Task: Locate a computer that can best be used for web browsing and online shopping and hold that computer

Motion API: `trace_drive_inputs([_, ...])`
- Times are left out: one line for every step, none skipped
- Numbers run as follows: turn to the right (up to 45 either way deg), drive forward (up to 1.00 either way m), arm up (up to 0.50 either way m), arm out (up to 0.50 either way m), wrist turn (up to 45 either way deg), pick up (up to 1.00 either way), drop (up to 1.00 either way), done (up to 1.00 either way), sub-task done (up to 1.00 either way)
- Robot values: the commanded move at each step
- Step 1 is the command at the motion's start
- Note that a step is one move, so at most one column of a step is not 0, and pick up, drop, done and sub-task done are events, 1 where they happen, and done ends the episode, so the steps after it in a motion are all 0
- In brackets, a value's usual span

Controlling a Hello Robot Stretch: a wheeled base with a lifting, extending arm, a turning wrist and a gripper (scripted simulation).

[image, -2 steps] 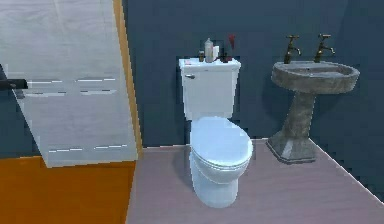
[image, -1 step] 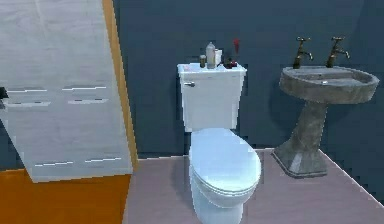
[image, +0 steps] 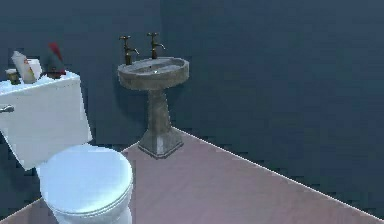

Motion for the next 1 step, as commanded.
trace_drive_inputs([42.0, 0.0, 0.0, 0.0, 0.0, 0.0, 0.0, 0.0, 0.0])
